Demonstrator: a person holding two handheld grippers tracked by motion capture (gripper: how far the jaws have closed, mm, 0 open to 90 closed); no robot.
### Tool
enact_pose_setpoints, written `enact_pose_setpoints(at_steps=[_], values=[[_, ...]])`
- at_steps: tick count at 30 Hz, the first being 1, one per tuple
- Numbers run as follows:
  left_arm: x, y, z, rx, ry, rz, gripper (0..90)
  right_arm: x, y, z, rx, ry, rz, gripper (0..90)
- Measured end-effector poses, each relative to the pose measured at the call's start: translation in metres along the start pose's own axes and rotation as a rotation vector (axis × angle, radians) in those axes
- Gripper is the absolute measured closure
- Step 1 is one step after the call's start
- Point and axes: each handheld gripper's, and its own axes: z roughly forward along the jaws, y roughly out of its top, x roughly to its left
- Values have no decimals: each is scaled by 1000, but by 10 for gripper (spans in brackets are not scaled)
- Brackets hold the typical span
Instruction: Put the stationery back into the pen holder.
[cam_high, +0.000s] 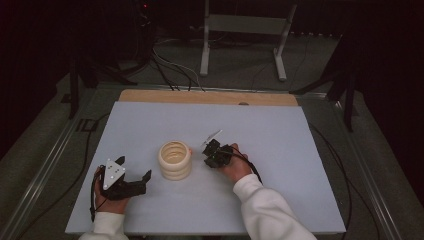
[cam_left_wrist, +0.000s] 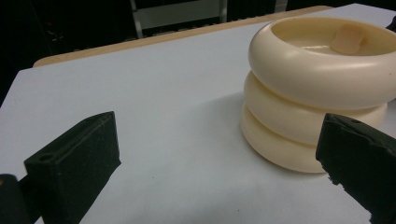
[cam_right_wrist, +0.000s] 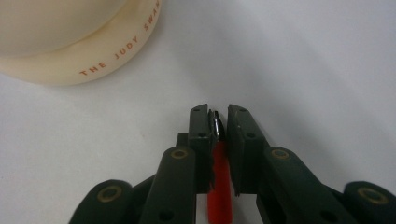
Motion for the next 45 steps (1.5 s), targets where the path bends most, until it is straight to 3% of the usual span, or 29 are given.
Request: enact_pose_setpoints(at_steps=[4, 22, 36, 40, 41, 45], values=[[0, 0, 0, -1, 0, 0, 2, 0, -1, -5, -18, -10, -5, 814], [-1, -1, 1, 6, 1, 3, 2, -17, -11, -52, -211, -6, 84, 815], [-1, -1, 2, 10, 1, 5, 3, -31, -20, -83, -410, -66, 165, 815], [-1, -1, 2, 12, -1, 8, 3, -31, -20, -86, -426, -74, 169, 815], [-1, -1, 2, 12, -2, 8, 3, -34, -21, -95, -479, -97, 180, 815], [-1, -1, 2, 14, -3, 9, 2, -36, -22, -101, -517, -103, 190, 815]])
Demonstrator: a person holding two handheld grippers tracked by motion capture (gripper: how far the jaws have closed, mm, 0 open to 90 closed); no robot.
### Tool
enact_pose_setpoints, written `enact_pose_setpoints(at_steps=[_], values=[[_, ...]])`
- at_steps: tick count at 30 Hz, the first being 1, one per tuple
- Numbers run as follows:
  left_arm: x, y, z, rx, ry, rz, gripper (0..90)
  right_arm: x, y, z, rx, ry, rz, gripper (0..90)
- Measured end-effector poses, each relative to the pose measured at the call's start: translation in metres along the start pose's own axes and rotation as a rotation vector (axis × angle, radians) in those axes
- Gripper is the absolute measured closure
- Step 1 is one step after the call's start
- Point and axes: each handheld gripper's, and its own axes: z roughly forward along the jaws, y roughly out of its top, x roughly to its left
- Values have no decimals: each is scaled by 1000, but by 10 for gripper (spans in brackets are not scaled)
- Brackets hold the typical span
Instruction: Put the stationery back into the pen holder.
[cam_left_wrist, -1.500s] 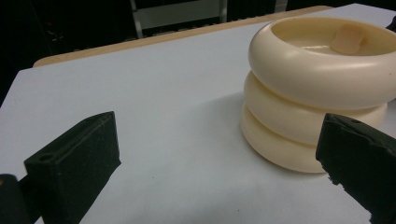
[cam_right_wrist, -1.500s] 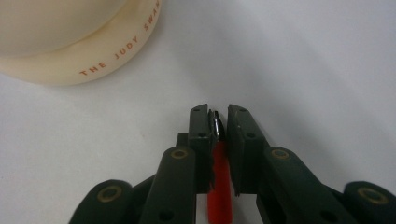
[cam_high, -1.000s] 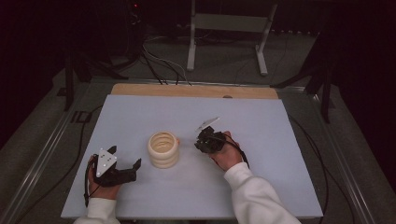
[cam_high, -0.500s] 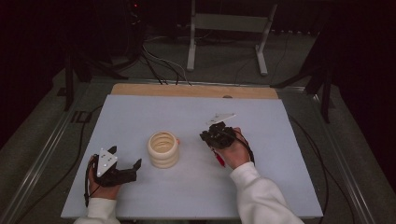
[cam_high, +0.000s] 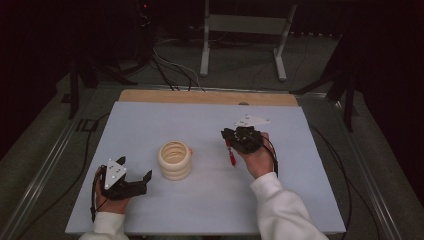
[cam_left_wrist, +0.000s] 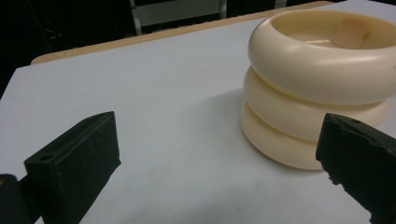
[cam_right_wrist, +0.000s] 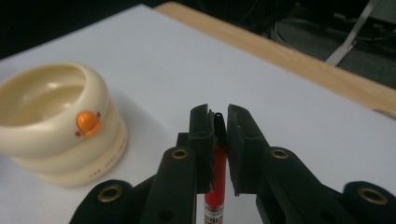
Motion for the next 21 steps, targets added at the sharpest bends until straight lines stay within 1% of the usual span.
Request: enact_pose_setpoints(at_steps=[1, 3, 6, 9, 13, 21], values=[[0, 0, 0, 1, -1, 1, 2, -2, 2, -2, -11, 11, 6, 815], [0, 0, 0, 2, -2, 1, 2, -2, 2, -3, -18, 10, 10, 815], [0, 0, 0, 2, -2, 1, 2, -4, 5, -6, -54, 24, 35, 815], [0, 0, 0, 3, -2, 2, 3, -5, 7, -8, -72, 29, 47, 815], [0, 0, 1, 4, -3, 2, 2, -4, 10, -9, -81, 32, 43, 815], [0, -1, 1, 6, -5, 3, 2, -1, 23, -11, -128, 43, 54, 815]])
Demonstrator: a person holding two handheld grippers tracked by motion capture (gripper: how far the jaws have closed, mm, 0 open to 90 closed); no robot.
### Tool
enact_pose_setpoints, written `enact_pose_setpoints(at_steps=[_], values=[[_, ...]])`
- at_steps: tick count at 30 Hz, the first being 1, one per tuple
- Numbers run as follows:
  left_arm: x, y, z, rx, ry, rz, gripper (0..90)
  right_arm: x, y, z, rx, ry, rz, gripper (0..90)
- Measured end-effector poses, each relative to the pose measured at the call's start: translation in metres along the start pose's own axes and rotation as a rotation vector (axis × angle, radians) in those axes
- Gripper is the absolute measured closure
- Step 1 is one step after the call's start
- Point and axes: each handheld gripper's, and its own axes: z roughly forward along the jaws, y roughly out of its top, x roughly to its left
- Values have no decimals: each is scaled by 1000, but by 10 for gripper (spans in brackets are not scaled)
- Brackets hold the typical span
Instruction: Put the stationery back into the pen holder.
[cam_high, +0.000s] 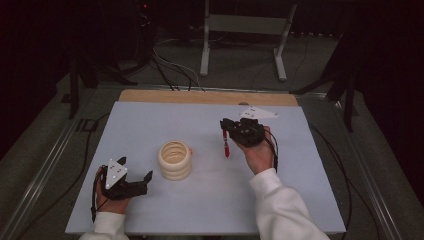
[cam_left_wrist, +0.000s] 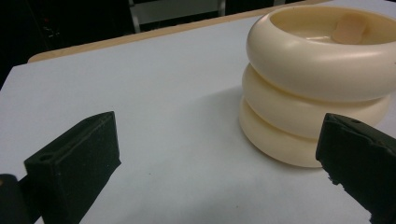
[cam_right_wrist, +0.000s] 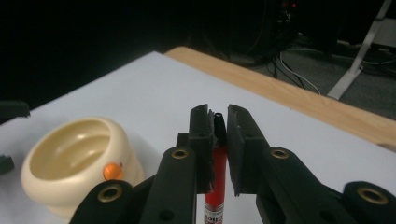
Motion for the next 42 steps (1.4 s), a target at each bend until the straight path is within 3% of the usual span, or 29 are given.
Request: enact_pose_setpoints(at_steps=[13, 23, 38, 42], values=[[0, 0, 1, 6, -4, 0, 2, 8, 29, 4, -82, 49, 52, 815], [0, 0, 1, 10, -7, 2, 2, 15, 37, 13, -114, 93, 89, 815], [0, 0, 1, 11, -9, 4, 2, 29, 44, 24, -157, 132, 95, 815], [0, 0, 2, 13, -10, 6, 2, 36, 45, 26, -179, 147, 74, 815]])
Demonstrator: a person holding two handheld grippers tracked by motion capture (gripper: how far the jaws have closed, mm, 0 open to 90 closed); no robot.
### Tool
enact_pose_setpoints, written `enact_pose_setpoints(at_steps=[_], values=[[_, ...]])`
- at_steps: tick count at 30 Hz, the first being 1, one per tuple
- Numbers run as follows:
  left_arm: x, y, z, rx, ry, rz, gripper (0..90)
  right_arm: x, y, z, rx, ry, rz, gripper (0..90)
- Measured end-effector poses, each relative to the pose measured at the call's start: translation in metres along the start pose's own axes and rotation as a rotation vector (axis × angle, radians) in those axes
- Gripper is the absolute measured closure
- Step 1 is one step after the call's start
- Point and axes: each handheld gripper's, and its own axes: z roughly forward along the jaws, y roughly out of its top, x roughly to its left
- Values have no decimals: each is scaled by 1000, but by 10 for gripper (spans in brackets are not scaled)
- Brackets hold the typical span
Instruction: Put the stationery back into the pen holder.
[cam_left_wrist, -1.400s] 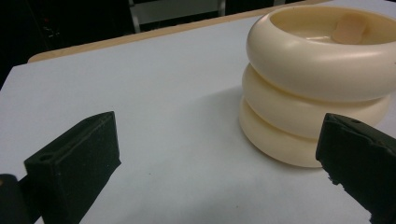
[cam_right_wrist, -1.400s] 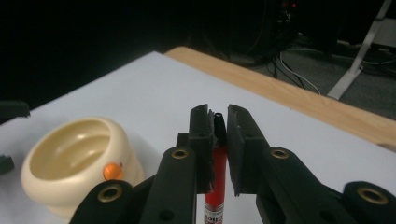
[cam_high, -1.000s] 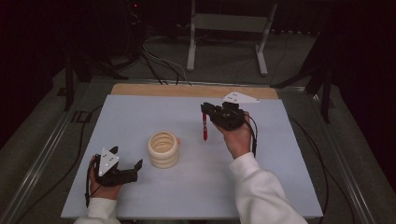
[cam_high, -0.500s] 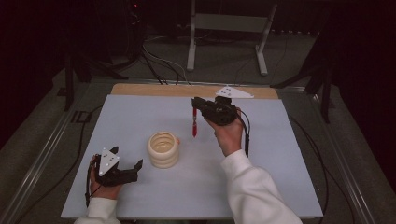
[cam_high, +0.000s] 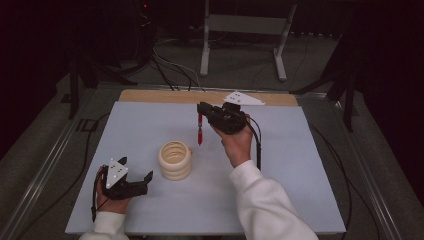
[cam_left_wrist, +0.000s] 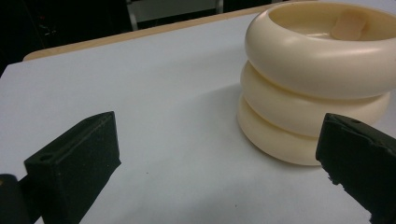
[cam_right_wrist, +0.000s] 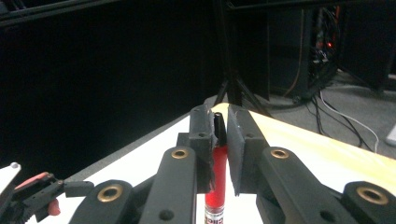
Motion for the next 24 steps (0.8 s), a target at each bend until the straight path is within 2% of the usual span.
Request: enact_pose_setpoints(at_steps=[6, 12, 24], values=[[0, 0, 0, -2, -1, -2, 2, 8, -1, 7, -20, 25, -9, 815], [0, 0, 0, -1, -2, -1, 2, 15, -5, 14, -8, 52, -25, 815], [0, 0, 1, -1, -3, -1, 3, 26, -9, 24, -33, 107, -3, 815]])
